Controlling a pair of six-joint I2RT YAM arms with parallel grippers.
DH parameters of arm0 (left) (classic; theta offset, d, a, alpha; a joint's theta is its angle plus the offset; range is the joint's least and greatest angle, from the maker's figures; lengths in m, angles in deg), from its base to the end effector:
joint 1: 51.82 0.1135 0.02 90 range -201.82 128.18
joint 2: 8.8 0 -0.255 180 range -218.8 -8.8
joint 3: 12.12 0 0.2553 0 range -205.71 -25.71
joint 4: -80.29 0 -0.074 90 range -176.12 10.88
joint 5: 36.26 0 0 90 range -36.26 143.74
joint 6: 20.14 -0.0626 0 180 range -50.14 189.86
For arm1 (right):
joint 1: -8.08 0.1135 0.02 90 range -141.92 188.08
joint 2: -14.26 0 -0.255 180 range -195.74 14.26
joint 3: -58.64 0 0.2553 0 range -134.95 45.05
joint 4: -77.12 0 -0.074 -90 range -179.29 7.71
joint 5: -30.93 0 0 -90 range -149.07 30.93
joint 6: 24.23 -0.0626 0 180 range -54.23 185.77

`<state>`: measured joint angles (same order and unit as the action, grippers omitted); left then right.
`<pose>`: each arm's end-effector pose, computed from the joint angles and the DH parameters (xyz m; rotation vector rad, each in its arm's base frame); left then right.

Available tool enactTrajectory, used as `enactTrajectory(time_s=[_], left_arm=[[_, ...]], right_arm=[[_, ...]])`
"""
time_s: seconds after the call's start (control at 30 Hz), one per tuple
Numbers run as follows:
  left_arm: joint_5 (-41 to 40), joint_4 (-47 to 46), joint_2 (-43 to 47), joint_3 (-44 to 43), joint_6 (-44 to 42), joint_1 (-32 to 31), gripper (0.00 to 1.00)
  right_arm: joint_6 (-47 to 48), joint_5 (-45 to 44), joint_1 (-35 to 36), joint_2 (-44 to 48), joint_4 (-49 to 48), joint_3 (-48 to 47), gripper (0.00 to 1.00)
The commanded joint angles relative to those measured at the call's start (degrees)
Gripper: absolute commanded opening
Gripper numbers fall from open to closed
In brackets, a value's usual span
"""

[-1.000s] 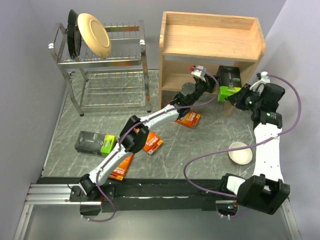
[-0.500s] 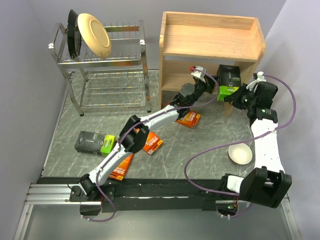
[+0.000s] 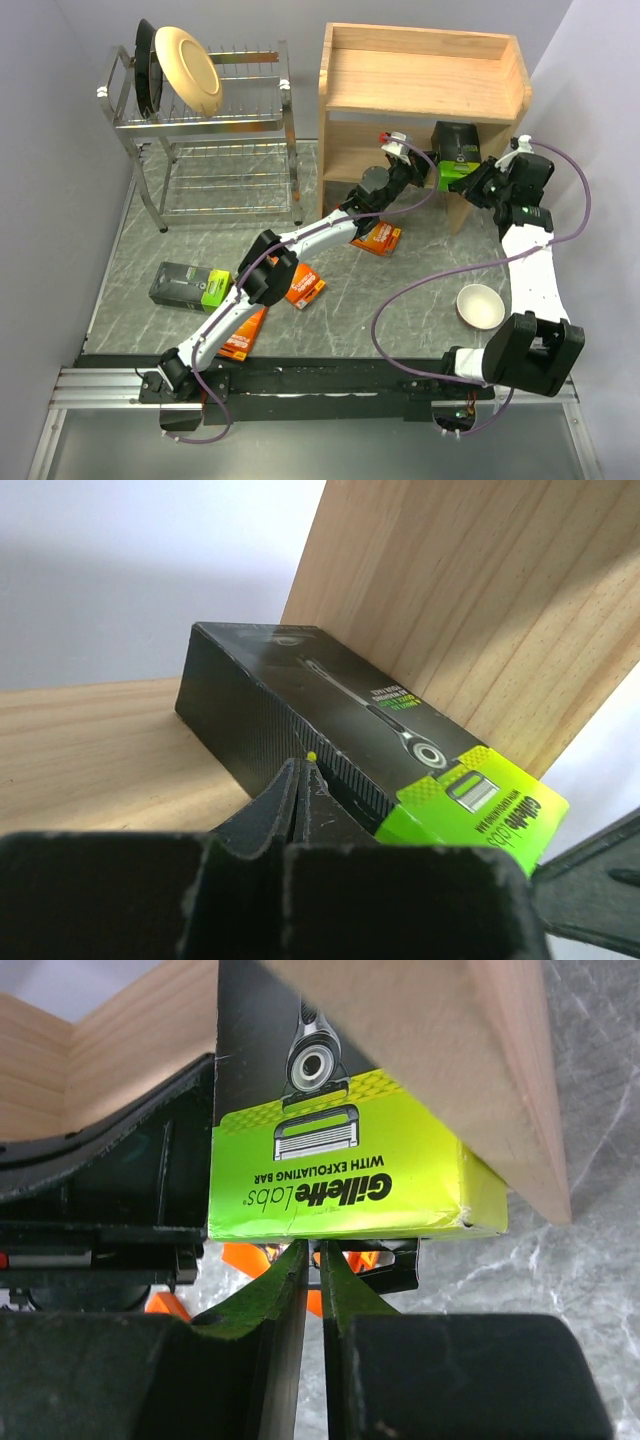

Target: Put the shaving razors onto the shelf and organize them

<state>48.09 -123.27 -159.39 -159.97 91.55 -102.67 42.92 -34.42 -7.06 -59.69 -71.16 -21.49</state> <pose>0.3991 -0.4804 0.2750 0.2323 1.2551 -1.0416 0.3171 -0.0587 0.3296 0.3889 1.9728 0.5187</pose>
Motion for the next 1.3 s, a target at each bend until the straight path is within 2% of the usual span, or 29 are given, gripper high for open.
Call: enactTrajectory(time_s=[0.0,0.27,0.33,0.43,0.57,0.6,0.63,0.67,0.7,0.73,0.77,0.83,0.87,0.9,0.93,0.97,1.03,1.1,1.13,1.2,1.23,1.27], left_arm=[[1.61,1.20,3.28,0.93,-0.77,-0.48,0.01],[-1.37,1.99,5.90,2.85,-2.17,-0.39,0.01],[-3.22,1.21,9.15,8.11,-3.14,-0.22,0.02],[-6.30,-0.65,20.03,20.23,-6.57,-0.21,0.06],[-2.71,0.22,40.74,39.56,-8.95,-0.21,0.23],[2.00,1.28,44.03,47.25,-9.21,-0.21,0.28],[4.92,2.24,47.45,50.99,-10.69,-0.21,0.34],[8.17,5.12,53.75,54.59,-11.92,-0.21,0.47],[11.33,7.15,56.95,61.15,-13.24,-0.21,0.53],[16.84,9.26,59.94,64.18,-14.39,-0.21,0.59],[18.29,12.42,65.45,68.99,-15.96,-0.13,0.71],[16.14,23.56,70.14,72.11,-15.72,0.66,0.79],[13.32,27.79,73.99,73.25,-12.76,1.27,0.84],[9.82,38.27,75.77,73.26,-10.03,2.15,0.87],[7.61,43.60,77.35,73.17,-4.44,4.77,0.90],[8.89,47.30,81.29,74.48,-2.38,6.88,0.94],[10.13,56.63,85.00,76.15,0.35,13.72,0.97],[7.77,61.30,87.73,77.47,0.72,19.01,0.99],[6.89,63.75,88.35,78.17,1.24,24.95,0.99],[2.50,66.75,89.50,79.85,2.82,30.87,0.99],[2.14,69.72,89.93,80.72,4.74,36.73,0.98],[1.87,71.15,91.16,82.47,6.24,39.57,0.98]], right_arm=[[-1.67,-2.41,0.81,-1.72,-4.86,-2.27,0.17],[-0.18,-2.06,1.34,-2.87,-3.20,-5.35,0.17],[0.79,-1.27,1.34,-0.06,-2.32,-5.79,0.19],[2.20,-1.70,1.34,6.35,-2.13,-4.30,0.23],[1.41,-0.83,1.51,14.35,-3.46,0.62,0.31],[1.93,-0.39,1.69,15.67,-2.58,1.23,0.32],[2.89,-0.12,2.04,16.20,-1.62,1.50,0.36],[3.34,0.14,2.04,16.82,-0.65,1.85,0.39],[3.95,0.49,2.04,18.13,-0.29,3.07,0.43],[5.61,0.84,2.04,18.75,-0.03,3.61,0.50],[6.32,1.98,2.21,19.37,-0.37,4.14,0.53],[7.46,0.77,3.61,21.30,-1.08,5.72,0.58],[10.34,-3.51,8.41,21.83,-0.91,6.07,0.62],[12.20,-5.29,10.89,22.27,-0.47,5.73,0.66],[14.91,-5.66,13.70,22.10,-0.38,5.90,0.73],[15.99,-5.75,18.52,21.75,-0.12,6.25,0.77],[19.40,-4.35,23.90,20.61,-0.46,7.12,0.97],[21.26,-2.77,31.17,18.25,-0.99,8.27,1.00],[22.05,-2.06,33.31,17.19,-1.51,8.62,1.00],[22.06,-1.18,39.36,13.06,-1.96,7.66,1.00],[21.54,0.04,41.48,11.65,-2.57,7.31,1.00],[21.62,0.75,43.50,9.12,-5.18,7.22,1.00]])
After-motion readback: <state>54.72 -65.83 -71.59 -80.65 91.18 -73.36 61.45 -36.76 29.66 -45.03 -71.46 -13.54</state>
